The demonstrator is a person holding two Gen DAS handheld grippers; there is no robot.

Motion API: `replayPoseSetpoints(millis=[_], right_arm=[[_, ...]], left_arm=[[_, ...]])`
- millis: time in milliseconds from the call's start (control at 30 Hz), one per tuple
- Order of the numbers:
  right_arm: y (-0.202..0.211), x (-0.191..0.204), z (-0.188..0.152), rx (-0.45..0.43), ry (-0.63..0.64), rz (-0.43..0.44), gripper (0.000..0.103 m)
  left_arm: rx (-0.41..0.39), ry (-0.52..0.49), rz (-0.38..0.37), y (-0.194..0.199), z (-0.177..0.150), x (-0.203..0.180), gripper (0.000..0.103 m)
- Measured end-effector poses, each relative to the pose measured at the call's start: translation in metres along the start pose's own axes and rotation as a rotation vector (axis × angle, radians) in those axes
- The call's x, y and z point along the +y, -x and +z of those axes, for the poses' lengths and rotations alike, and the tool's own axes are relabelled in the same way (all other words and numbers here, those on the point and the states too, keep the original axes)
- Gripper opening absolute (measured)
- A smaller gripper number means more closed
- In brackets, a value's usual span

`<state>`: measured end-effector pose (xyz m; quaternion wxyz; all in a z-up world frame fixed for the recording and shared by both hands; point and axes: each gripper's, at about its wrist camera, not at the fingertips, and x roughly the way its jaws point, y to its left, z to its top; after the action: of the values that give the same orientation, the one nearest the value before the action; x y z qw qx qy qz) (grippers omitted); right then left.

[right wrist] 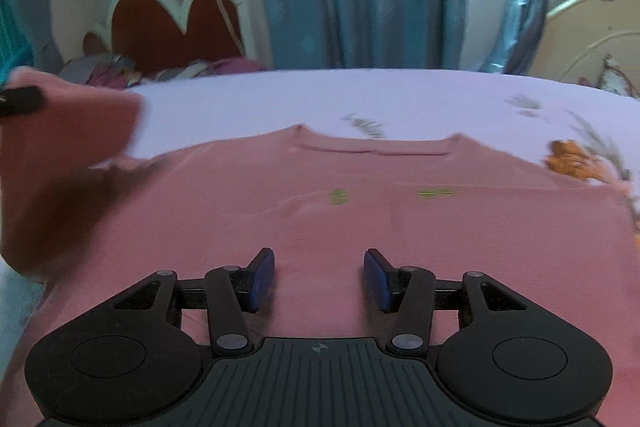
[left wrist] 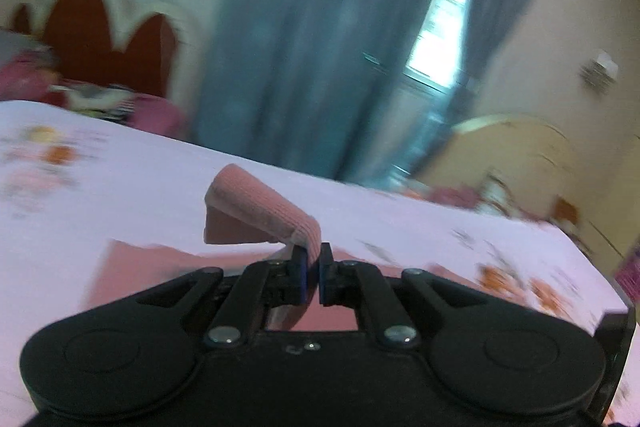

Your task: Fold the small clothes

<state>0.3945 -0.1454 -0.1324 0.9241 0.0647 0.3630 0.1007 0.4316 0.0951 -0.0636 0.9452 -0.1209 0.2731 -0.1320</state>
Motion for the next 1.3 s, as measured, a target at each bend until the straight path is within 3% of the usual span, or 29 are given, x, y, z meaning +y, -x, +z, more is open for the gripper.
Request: replayPoseSetpoints(millis=[167,333,400,500,600,633,667,700,900,933,1000,1033,1133,1167,1300], right_arm=[[0.026,-0.039,-0.009,-0.009,-0.064,-0.027,0.050],[0.038,-0.061,-0.012,0.007,-0.154,0.033,0.050],[0.041,-0.060,-0.012,0.002,-0.168,0.059,0.050],[0.039,-0.053,-0.008,0.008,-0.171,0.112,0.050],[0.035,-0.040,-0.004,0.008,-0.175,0.176,0.051],[0.035,-0.033,-0.002,0.004,-0.166,0.192,0.057],[0.033,-0.026,-0.001,-0.001,-0.150,0.199,0.073],[0.033,-0.018,0.000,-0.006,-0.122,0.203,0.079],[0.017,0.042,-0.005,-0.008,0.152,0.122,0.079],[0.012,0.050,-0.008,-0.006,0.190,0.107,0.078],[0.002,0.062,-0.012,0.006,0.254,0.077,0.060],[-0.003,0.066,-0.013,0.014,0.270,0.072,0.043],[-0.016,0.070,-0.017,0.034,0.291,0.047,0.029],[-0.015,0.068,-0.015,0.032,0.283,0.049,0.017],[0.003,0.045,0.006,-0.036,0.161,0.073,0.014]], left_arm=[[0.140,-0.151,-0.103,-0.044,-0.047,-0.068,0.005],[0.284,-0.283,-0.062,-0.061,-0.084,-0.087,0.022],[0.280,-0.300,-0.032,-0.053,-0.087,-0.084,0.030],[0.245,-0.324,0.025,-0.036,-0.087,-0.075,0.060],[0.231,-0.324,0.088,-0.024,-0.086,-0.065,0.062],[0.233,-0.310,0.109,-0.021,-0.086,-0.058,0.062],[0.234,-0.296,0.135,-0.016,-0.086,-0.050,0.062],[0.235,-0.286,0.166,-0.009,-0.087,-0.041,0.062],[0.246,-0.234,0.358,0.014,-0.093,0.010,0.062],[0.245,-0.227,0.387,0.017,-0.095,0.017,0.062],[0.244,-0.205,0.448,0.022,-0.097,0.029,0.062],[0.245,-0.194,0.474,0.023,-0.098,0.034,0.062],[0.248,-0.165,0.517,0.020,-0.098,0.047,0.062],[0.241,-0.164,0.521,0.018,-0.097,0.049,0.062],[0.210,-0.171,0.523,0.003,-0.092,0.052,0.058]])
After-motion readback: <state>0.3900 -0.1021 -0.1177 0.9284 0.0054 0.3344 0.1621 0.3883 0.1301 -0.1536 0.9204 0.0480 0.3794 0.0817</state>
